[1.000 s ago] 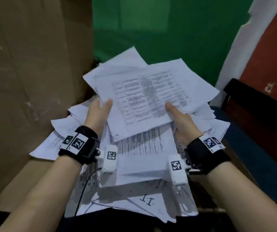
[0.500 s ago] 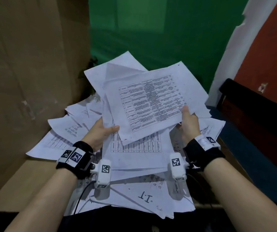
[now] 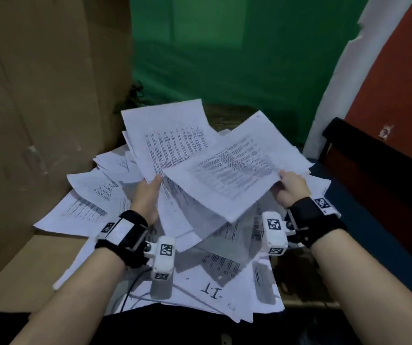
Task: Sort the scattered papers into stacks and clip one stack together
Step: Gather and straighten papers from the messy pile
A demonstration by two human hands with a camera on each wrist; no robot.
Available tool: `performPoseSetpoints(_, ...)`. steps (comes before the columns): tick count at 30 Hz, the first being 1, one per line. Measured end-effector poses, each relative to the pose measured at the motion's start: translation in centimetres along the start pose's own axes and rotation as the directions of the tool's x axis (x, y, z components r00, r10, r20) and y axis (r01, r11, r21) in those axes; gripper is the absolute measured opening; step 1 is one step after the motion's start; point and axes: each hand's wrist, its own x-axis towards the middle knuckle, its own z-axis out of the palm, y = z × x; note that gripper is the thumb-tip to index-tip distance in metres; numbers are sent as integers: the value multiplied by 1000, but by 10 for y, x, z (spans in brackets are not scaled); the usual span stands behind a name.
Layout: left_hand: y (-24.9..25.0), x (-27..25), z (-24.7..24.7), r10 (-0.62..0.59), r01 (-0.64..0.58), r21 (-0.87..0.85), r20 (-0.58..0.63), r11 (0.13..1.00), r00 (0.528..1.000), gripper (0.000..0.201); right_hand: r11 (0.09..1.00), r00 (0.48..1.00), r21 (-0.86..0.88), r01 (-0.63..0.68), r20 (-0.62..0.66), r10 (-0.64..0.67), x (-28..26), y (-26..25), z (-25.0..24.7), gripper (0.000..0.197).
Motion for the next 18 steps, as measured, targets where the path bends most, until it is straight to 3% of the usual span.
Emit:
performPoseSetpoints(3,-10,2,14,-67,64,-79,-42,995,997,34,997,983,66,-34,183,22,-15,11,14,37)
performPoseSetpoints(6,-22,3,17,-143,140,-146,-10,979,990,34,952,920,170,-255,346,185,-28,16,25,32)
performPoseSetpoints(8,-29,3,15,-195,196,-92,21,976,981,32,760,825,411,-503,490,281,-40,8,23,31)
performPoseSetpoints(10,-38,6,10,-213,211,40,42,977,976,32,645,756,452,-616,568,325,-50,-2,20,43)
performPoseSetpoints(13,-36,5,3,-137,125,202,50,971,989,12,798,848,378,-469,446,288,-41,-7,10,33)
performPoseSetpoints(16,-11,-2,-2,-76,55,165,121,985,990,18,964,961,175,-198,228,157,-4,-2,-9,21)
performPoseSetpoints(18,4,-2,-12,-66,42,165,142,985,988,22,998,973,-6,-62,221,62,16,-1,-23,15)
